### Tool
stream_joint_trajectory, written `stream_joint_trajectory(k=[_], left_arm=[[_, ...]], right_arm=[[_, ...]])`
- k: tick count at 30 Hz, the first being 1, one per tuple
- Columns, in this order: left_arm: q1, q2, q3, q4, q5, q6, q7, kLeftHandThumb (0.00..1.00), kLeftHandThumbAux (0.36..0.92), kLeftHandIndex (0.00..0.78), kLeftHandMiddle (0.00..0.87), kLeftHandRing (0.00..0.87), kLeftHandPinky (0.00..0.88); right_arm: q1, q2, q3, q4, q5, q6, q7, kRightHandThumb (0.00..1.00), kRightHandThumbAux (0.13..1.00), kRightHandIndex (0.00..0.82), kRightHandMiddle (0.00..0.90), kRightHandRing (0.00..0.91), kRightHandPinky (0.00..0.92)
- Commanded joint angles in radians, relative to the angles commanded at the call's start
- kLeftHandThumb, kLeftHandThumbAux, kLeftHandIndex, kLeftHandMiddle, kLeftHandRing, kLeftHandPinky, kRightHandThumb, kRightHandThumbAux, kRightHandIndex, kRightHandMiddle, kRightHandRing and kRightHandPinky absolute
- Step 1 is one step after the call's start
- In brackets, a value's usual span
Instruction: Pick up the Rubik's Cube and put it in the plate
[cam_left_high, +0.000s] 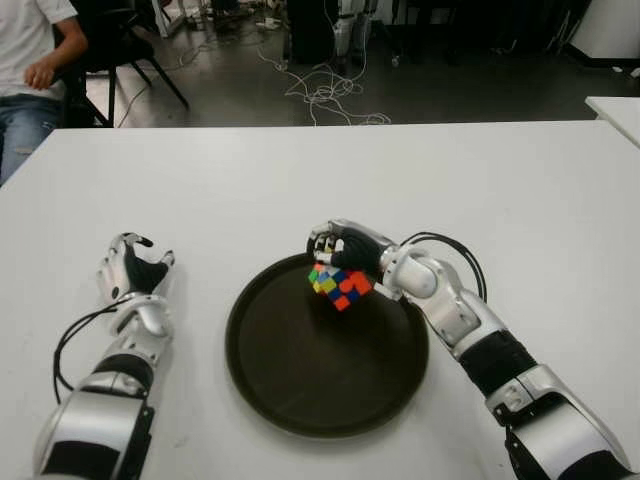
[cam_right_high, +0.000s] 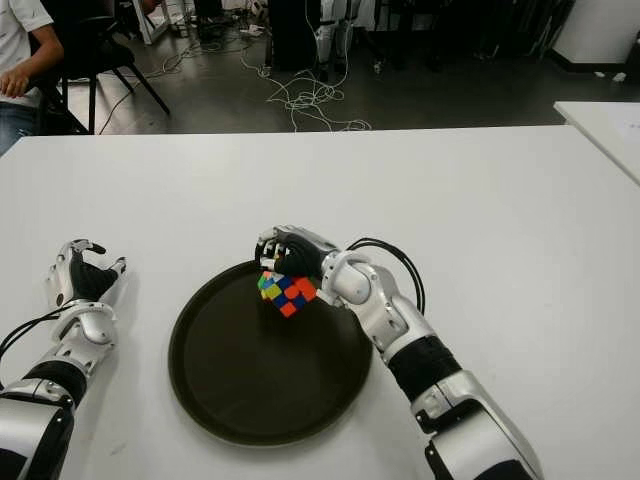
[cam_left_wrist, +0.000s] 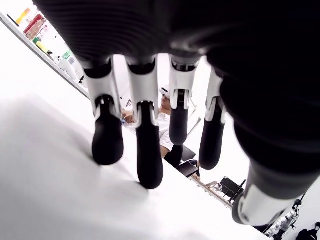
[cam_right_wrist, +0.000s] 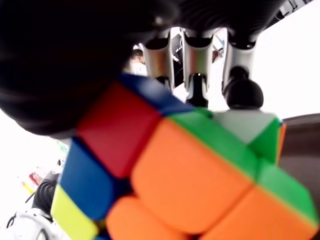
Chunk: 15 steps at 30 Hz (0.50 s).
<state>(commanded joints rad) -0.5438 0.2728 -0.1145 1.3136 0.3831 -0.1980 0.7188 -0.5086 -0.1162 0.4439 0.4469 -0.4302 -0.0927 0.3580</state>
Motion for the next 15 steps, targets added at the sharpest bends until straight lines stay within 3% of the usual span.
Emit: stream_joint_trajectory(k=[15], left_arm=[[-0.002, -0.001, 0.000, 0.001, -0.003, 0.009, 0.002, 0.702, 0.709, 0.414, 0.214, 0.222, 0.235]], right_arm=[[0.026, 0.008, 0.017, 0.011, -0.017, -0.050, -0.055, 0.691, 0.733, 0.426, 0.737, 0.758, 0.750]])
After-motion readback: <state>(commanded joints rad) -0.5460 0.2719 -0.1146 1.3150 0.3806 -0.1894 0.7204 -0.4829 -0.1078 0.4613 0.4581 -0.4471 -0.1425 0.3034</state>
